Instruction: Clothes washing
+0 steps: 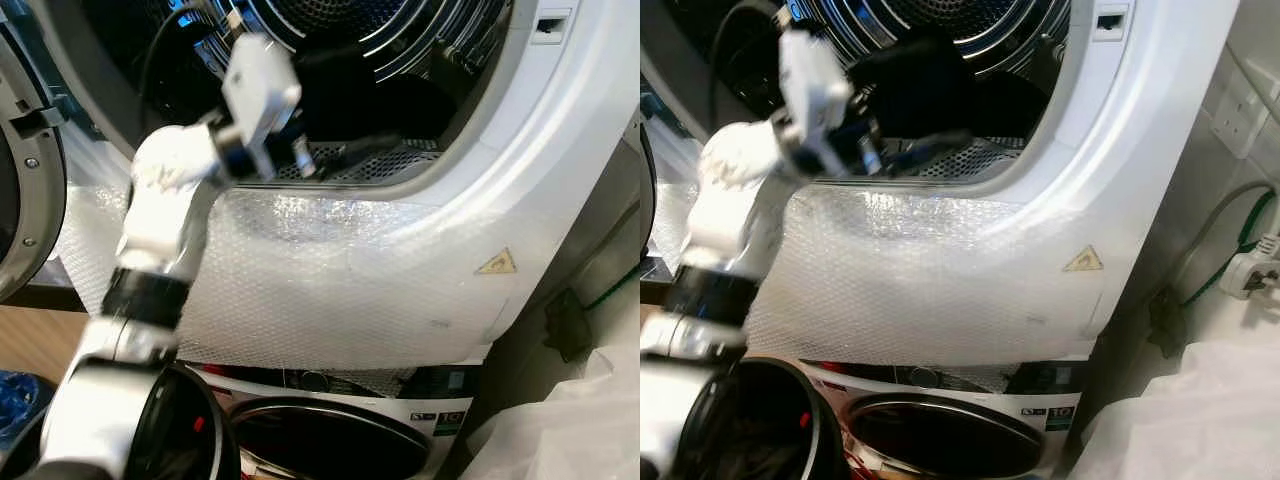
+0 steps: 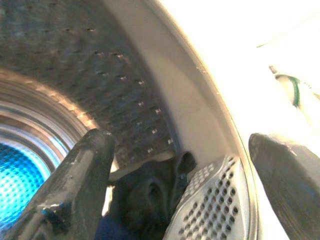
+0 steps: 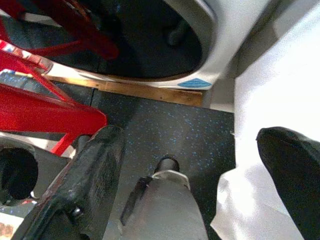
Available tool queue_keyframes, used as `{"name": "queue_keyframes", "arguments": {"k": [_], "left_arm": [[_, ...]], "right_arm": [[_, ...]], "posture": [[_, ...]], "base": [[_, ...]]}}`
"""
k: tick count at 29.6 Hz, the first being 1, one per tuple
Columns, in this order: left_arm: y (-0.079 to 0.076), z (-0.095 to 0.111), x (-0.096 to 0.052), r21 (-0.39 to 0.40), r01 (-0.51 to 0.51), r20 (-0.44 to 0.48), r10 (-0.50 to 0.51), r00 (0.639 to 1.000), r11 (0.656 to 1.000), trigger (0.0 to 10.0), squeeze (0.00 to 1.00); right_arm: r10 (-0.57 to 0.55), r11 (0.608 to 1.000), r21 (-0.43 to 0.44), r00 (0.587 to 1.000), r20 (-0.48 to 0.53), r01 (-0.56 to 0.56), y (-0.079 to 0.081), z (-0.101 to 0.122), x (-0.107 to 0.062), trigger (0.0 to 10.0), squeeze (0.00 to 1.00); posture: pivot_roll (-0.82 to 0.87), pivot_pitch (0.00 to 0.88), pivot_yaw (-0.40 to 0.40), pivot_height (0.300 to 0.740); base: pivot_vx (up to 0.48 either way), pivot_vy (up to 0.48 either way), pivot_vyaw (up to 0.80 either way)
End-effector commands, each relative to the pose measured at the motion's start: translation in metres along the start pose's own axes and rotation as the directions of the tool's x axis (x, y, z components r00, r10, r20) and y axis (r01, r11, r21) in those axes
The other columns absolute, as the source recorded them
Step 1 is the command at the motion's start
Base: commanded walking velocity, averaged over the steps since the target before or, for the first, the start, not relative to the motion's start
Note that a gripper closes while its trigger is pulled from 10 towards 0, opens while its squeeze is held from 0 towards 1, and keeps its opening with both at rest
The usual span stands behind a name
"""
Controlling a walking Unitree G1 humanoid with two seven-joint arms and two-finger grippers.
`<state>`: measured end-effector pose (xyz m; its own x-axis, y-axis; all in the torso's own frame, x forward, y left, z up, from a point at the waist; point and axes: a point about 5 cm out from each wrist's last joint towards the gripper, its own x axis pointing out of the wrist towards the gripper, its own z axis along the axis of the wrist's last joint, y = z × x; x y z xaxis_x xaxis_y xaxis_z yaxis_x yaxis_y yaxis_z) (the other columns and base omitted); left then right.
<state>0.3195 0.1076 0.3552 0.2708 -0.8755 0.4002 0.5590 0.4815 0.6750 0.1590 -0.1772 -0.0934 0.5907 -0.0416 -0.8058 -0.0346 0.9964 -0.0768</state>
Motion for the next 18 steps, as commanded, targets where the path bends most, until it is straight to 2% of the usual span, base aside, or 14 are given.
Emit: {"name": "queue_keyframes", "arguments": {"k": [1, 2, 4, 6, 7, 10, 11, 13, 14, 15, 16, 17, 18], "left_arm": [[-0.006, 0.015, -0.003, 0.050, -0.052, 0.003, 0.052, 0.999, 0.997, 10.0, 0.00], [-0.007, 0.020, -0.007, 0.072, -0.131, -0.003, 0.131, 0.991, 0.989, 10.0, 0.00], [-0.005, 0.026, -0.012, 0.121, -0.227, -0.005, 0.229, 0.973, 0.966, 10.0, 0.00], [-0.004, 0.033, -0.021, 0.243, -0.351, -0.017, 0.366, 0.931, 0.904, 10.0, 0.00], [-0.013, 0.035, -0.029, 0.254, -0.442, -0.029, 0.464, 0.885, 0.860, 10.0, 0.00], [-0.027, 0.030, -0.045, 0.268, -0.490, -0.083, 0.527, 0.846, 0.829, 10.0, 0.00], [-0.034, 0.026, -0.058, 0.274, -0.531, -0.125, 0.577, 0.807, 0.802, 10.0, 0.00], [-0.038, 0.024, -0.068, 0.283, -0.561, -0.151, 0.613, 0.775, 0.778, 10.0, 0.00], [-0.049, 0.019, -0.078, 0.282, -0.565, -0.189, 0.622, 0.760, 0.775, 10.0, 0.00], [-0.058, 0.013, -0.089, 0.278, -0.587, -0.230, 0.647, 0.727, 0.760, 10.0, 0.00], [-0.058, 0.013, -0.089, 0.278, -0.587, -0.230, 0.647, 0.727, 0.760, 10.0, 0.00], [-0.063, 0.010, -0.095, 0.277, -0.623, -0.256, 0.681, 0.686, 0.732, 10.0, 0.00], [-0.063, 0.010, -0.095, 0.277, -0.623, -0.256, 0.681, 0.686, 0.732, 10.0, 0.00]], "right_arm": [[0.039, 0.999, -0.011, 0.999, -0.006, -0.039, 0.015, 0.005, 0.002, 10.0, 0.00], [0.048, 0.999, -0.013, 0.999, 0.001, -0.048, 0.019, 0.009, 0.003, 10.0, 0.00], [0.059, 0.998, -0.015, 0.998, 0.010, -0.059, 0.022, 0.014, 0.004, 10.0, 0.00], [0.075, 0.997, -0.025, 0.997, 0.022, -0.074, 0.027, 0.019, 0.005, 10.0, 0.00], [0.093, 0.994, -0.055, 0.995, 0.026, -0.092, 0.030, 0.024, 0.006, 10.0, 0.00], [0.100, 0.992, -0.075, 0.995, 0.028, -0.097, 0.033, 0.029, 0.007, 10.0, 0.00], [0.098, 0.993, -0.076, 0.995, 0.034, -0.095, 0.033, 0.034, 0.008, 10.0, 0.00], [0.095, 0.993, -0.072, 0.995, 0.040, -0.092, 0.033, 0.036, 0.009, 10.0, 0.00], [0.090, 0.994, -0.069, 0.995, 0.045, -0.086, 0.032, 0.038, 0.009, 10.0, 0.00], [0.081, 0.995, -0.065, 0.996, 0.041, -0.078, 0.030, 0.037, 0.009, 10.0, 0.00], [0.081, 0.995, -0.065, 0.996, 0.041, -0.078, 0.030, 0.037, 0.009, 10.0, 0.00], [0.074, 0.996, -0.061, 0.997, 0.038, -0.071, 0.027, 0.036, 0.009, 10.0, 0.00], [0.074, 0.996, -0.061, 0.997, 0.038, -0.071, 0.027, 0.036, 0.009, 10.0, 0.00]], "posture": [[0.16, 0.000, 0.092, 0.740], [0.17, 0.000, 0.093, 0.740], [0.19, 0.000, 0.092, 0.740], [0.21, 0.000, 0.088, 0.740], [0.23, 0.000, 0.088, 0.740], [0.25, 0.000, 0.080, 0.740], [0.26, 0.000, 0.075, 0.740], [0.26, 0.000, 0.075, 0.740], [0.25, 0.000, 0.069, 0.740], [0.23, 0.000, 0.072, 0.740], [0.23, 0.000, 0.072, 0.740], [0.24, 0.000, 0.064, 0.740], [0.24, 0.000, 0.064, 0.740]], "base": [[0.000, 0.000, 0.00], [0.000, 0.000, 0.00], [0.000, 0.000, 0.00], [0.000, 0.000, 0.00], [0.000, 0.000, 0.00], [0.000, 0.000, 0.00], [0.000, 0.000, 0.00], [0.000, 0.000, 0.00], [0.000, 0.000, 0.00], [0.000, 0.000, 0.00], [0.000, 0.000, 0.00], [0.000, 0.000, 0.00], [0.000, 0.000, 0.00]]}}
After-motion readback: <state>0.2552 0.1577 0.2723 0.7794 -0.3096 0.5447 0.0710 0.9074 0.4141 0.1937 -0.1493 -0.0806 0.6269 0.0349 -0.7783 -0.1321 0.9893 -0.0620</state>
